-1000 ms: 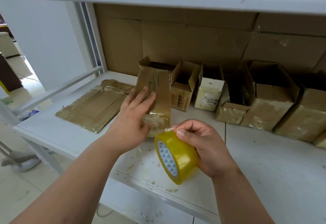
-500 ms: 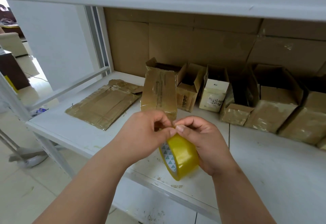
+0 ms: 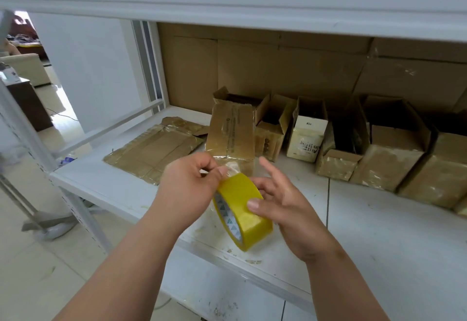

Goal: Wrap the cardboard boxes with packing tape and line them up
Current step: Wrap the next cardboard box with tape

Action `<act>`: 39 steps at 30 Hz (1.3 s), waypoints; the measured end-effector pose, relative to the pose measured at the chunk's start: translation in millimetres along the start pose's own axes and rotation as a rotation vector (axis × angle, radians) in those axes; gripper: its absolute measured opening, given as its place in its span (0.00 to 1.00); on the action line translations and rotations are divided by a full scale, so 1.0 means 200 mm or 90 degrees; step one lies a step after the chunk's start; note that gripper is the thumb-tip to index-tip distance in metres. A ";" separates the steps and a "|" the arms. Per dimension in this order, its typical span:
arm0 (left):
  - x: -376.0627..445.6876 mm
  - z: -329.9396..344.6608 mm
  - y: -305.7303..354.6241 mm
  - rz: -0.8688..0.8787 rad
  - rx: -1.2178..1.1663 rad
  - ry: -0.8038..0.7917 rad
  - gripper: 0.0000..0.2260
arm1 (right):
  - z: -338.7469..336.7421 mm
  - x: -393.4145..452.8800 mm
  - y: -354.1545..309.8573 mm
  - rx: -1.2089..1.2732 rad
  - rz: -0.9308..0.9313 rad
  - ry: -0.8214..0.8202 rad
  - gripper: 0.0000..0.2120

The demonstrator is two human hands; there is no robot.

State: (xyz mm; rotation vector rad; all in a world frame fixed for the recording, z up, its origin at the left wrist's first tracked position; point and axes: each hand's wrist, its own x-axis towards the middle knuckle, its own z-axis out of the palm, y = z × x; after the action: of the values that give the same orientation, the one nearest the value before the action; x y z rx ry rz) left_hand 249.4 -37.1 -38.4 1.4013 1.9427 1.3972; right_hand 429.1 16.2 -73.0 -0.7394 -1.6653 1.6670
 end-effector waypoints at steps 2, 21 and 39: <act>0.02 -0.03 -0.03 -0.055 -0.111 0.046 0.11 | -0.03 -0.02 0.01 -0.038 0.013 -0.034 0.37; 0.09 -0.12 -0.03 -0.138 -0.425 0.217 0.15 | -0.27 0.00 -0.12 -0.090 -0.106 -0.002 0.24; 0.23 -0.02 -0.10 -0.217 -0.444 0.289 0.09 | -0.50 0.23 -0.28 -0.348 -0.049 0.089 0.11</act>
State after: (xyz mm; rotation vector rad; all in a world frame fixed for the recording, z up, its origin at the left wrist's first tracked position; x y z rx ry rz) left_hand 216.8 0.6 -43.1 0.4423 1.5567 2.0478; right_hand 481.7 113.7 -16.5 -1.0046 -2.0379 1.0778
